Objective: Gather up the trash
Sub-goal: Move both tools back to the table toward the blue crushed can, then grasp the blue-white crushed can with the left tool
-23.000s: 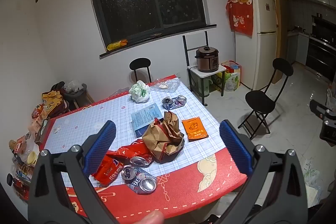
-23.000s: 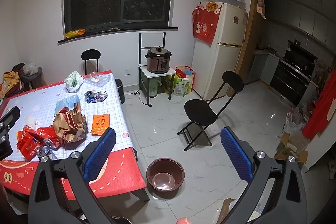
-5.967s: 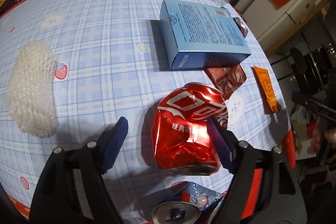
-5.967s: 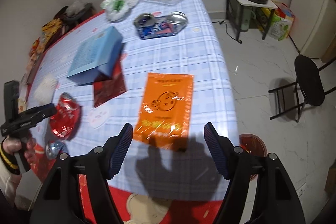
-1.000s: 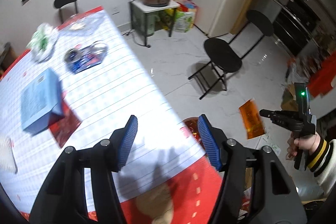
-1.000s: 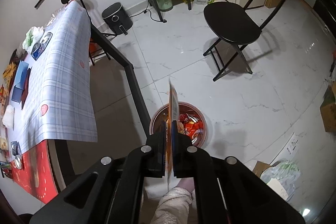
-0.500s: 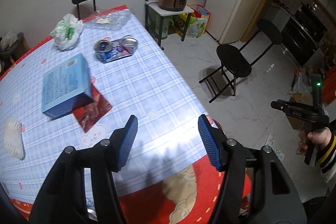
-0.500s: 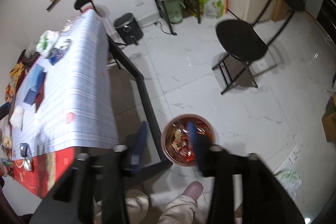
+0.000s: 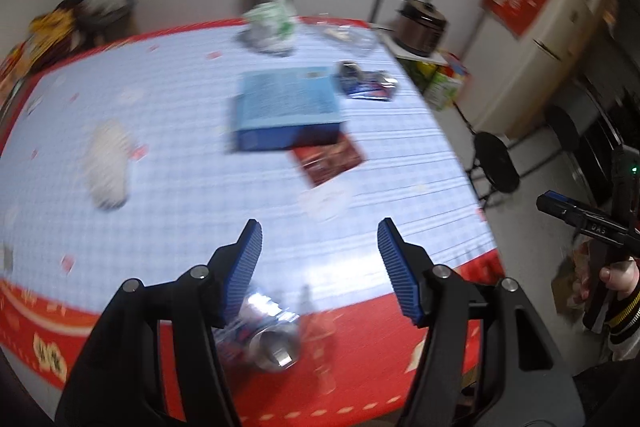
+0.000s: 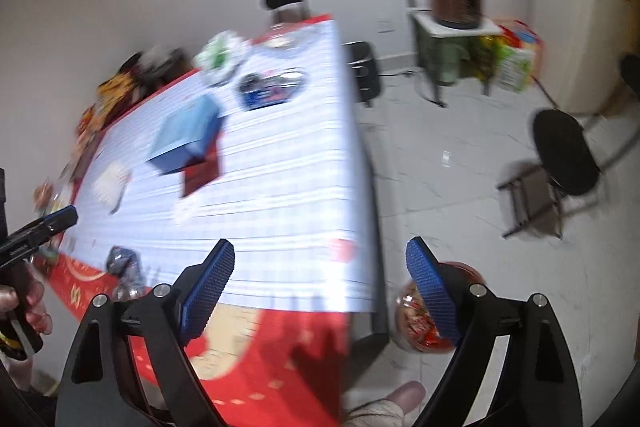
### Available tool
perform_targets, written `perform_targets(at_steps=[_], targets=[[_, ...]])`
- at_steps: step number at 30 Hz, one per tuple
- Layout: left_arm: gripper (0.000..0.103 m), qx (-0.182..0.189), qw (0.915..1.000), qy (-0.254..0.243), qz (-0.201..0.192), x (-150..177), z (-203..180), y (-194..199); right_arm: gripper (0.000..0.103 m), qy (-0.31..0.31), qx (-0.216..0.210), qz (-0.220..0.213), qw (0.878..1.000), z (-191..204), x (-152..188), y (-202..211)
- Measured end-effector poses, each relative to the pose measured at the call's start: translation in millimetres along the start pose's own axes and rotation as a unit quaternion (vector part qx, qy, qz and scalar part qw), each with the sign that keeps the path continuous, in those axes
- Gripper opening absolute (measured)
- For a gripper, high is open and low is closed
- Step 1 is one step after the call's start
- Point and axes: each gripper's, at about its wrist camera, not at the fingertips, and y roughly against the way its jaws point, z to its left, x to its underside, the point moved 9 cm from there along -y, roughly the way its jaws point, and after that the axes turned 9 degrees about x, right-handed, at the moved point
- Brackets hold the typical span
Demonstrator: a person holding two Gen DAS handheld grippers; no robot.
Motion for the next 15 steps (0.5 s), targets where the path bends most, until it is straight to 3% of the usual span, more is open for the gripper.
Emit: perform_targets(at_steps=[7,15], targets=[[0.062,-0.013,0.9964,0.082,0.019,56.4,69.8,14.9,0.086,0.066,-0.040,0.032,0.996,92.3,6.6,-29.2],[0.062,-0.005,0.9905,0.131,0.044,101.2,104.1,-16.2,0.086,0.108,-0.037,0.057,0.992,128.9,16.9,-40.5]])
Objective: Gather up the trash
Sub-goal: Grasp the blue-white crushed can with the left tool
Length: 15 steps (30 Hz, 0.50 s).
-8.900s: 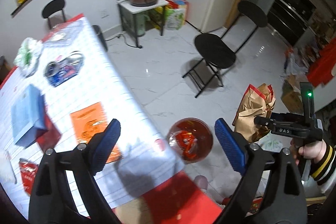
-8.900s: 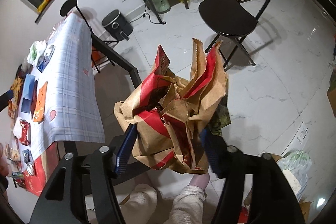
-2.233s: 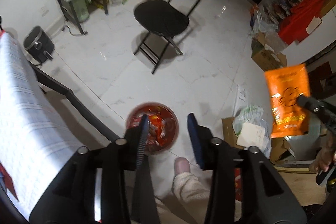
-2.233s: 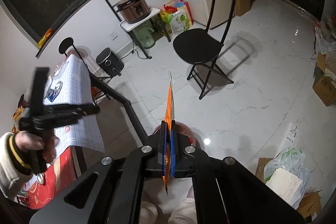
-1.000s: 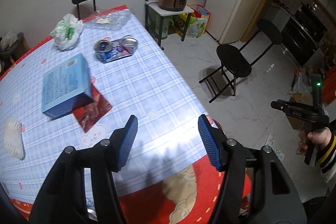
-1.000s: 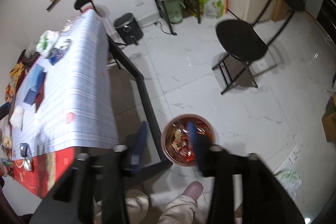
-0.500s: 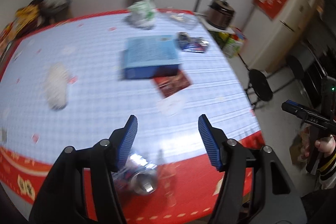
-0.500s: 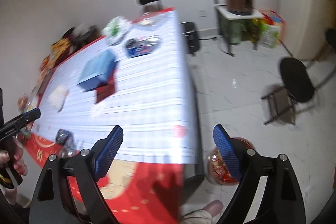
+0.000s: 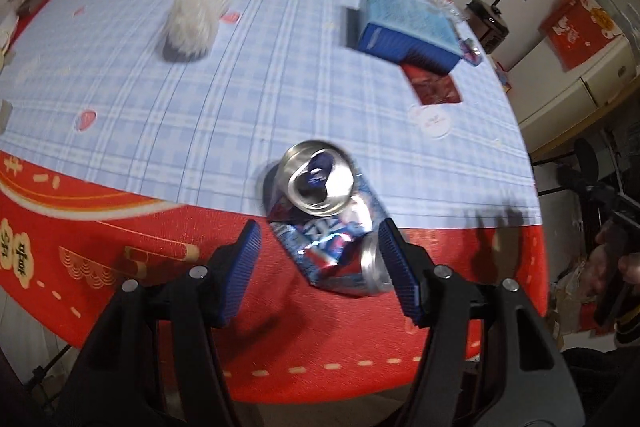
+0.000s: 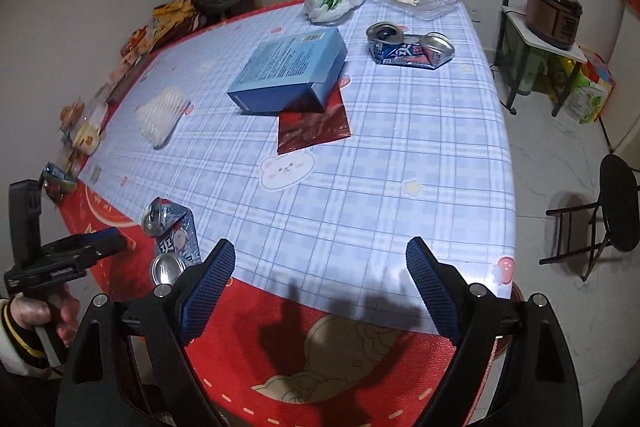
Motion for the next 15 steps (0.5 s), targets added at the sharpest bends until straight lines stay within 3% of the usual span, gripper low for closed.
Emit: perform_targets(at_steps=[7,9,15], targets=[[0.063,0.013,0.9996,-0.025,-0.001,-5.0,15.7,-28.4,0.086,0.007,0.022,0.009,1.000,1.4,-4.3,-3.1],[0.077,0.016,0.9989,-0.044,-0.001,-7.5,15.1,-33.1,0.086,0.006,0.027,0.012,1.000,1.3,-4.9,-4.5],[0.077,0.025,0.9937,-0.109,0.013,-10.8,10.0,-44.1,0.086,0.001,0.035,0.017,0.999,2.9,-5.8,-9.1]])
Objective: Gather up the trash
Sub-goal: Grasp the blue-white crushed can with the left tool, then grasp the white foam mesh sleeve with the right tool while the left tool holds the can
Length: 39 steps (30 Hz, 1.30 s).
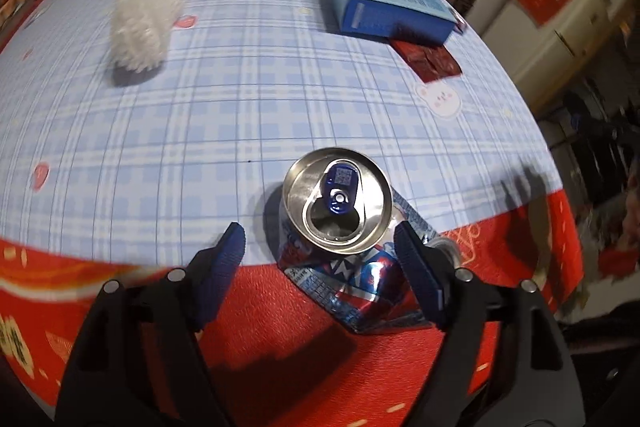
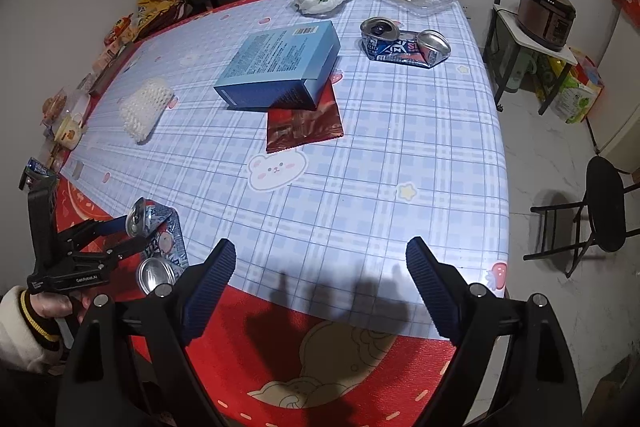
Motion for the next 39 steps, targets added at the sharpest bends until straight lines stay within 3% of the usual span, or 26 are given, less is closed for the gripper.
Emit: perform_targets(at_steps=[17,19,20,21,26,34,39], targets=[[0.076,0.011,0.9971,-0.076,0.003,-24.1,-1.6,-23.9,0.084,-0.017,0.004,0.010,1.000,14.7,-5.7,-17.0],[0.071,0.008,0.9963,-0.085,0.003,-24.8,-2.9,-24.6,0.083,-0.019,0.004,0.011,1.000,17.1,-6.6,-20.4],[0.064,0.007,0.9961,-0.088,0.002,-25.3,-3.0,-24.4,0.083,-0.019,0.004,0.012,1.000,18.1,-7.3,-22.1],[0.056,0.005,0.9961,-0.088,0.001,-26.8,-2.0,-24.3,0.082,-0.020,0.004,0.012,1.000,19.3,-8.7,-24.5],[0.056,0.013,0.9966,-0.081,-0.005,-32.4,3.8,-19.3,0.081,-0.023,0.000,0.011,1.000,23.4,-20.3,-37.2],[0.056,0.014,0.9977,-0.053,-0.041,-57.9,25.1,2.3,0.081,-0.027,-0.012,-0.003,1.000,39.1,-70.8,-67.0],[0.056,0.017,0.9974,-0.027,-0.064,-65.3,42.5,28.5,0.081,0.005,-0.039,-0.006,0.999,86.1,-102.4,-77.1]])
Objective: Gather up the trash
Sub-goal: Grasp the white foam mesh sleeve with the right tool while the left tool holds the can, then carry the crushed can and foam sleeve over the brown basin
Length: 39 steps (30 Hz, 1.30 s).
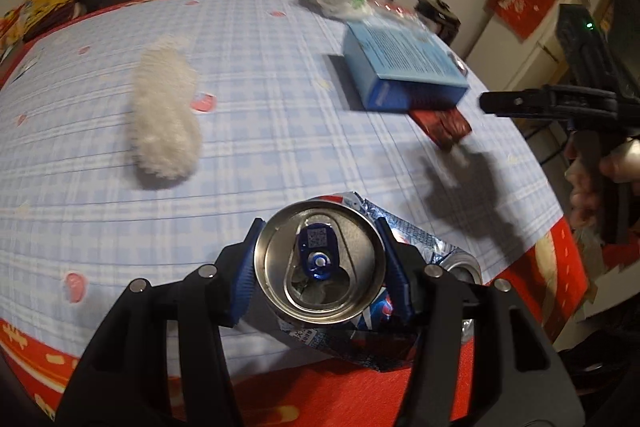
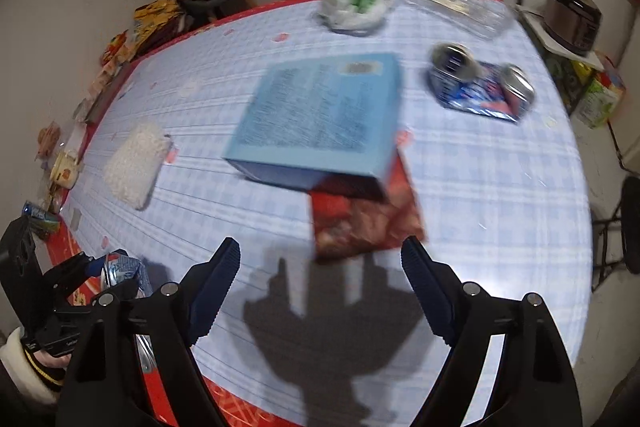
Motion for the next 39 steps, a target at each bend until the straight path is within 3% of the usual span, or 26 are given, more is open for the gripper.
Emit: perform_targets(at_steps=[4,10,13,16,19,21,22,23,24,33,39], targets=[[0.056,-0.018,0.9984,0.042,-0.033,-1.4,32.5,34.1,0.082,0.047,-0.047,0.010,0.998,73.0,-23.2,-18.3],[0.056,-0.075,0.9904,0.096,-0.065,9.9,86.6,76.0,0.090,0.104,-0.093,0.024,0.990,189.1,-55.0,-56.3],[0.056,-0.100,0.9843,0.124,-0.076,20.2,108.4,95.1,0.090,0.127,-0.101,0.034,0.986,236.2,-63.1,-73.5],[0.056,-0.116,0.9800,0.139,-0.082,28.6,121.3,109.0,0.090,0.135,-0.083,0.043,0.986,258.1,-65.2,-89.5],[0.056,-0.127,0.9770,0.148,-0.086,36.0,128.3,117.7,0.080,0.123,-0.067,0.062,0.988,257.3,-62.2,-103.1],[0.056,-0.130,0.9755,0.154,-0.088,39.0,130.7,121.6,0.055,0.116,-0.057,0.076,0.989,250.0,-58.2,-108.6],[0.056,-0.131,0.9751,0.156,-0.088,39.7,131.1,122.7,0.051,0.112,-0.058,0.085,0.988,245.4,-54.5,-109.8],[0.056,-0.131,0.9749,0.157,-0.088,39.6,132.1,123.7,0.038,0.111,-0.063,0.088,0.988,243.2,-52.0,-108.8],[0.056,-0.130,0.9750,0.157,-0.088,39.8,131.3,122.9,0.034,0.113,-0.064,0.086,0.988,241.4,-50.0,-106.2],[0.056,-0.108,0.9824,0.128,-0.083,16.2,104.5,105.6,0.027,0.104,-0.078,0.044,0.990,198.9,-42.4,-59.0],[0.056,-0.077,0.9905,0.083,-0.078,-16.8,62.0,84.9,0.027,0.076,-0.064,-0.004,0.995,136.6,-30.3,-6.8]])
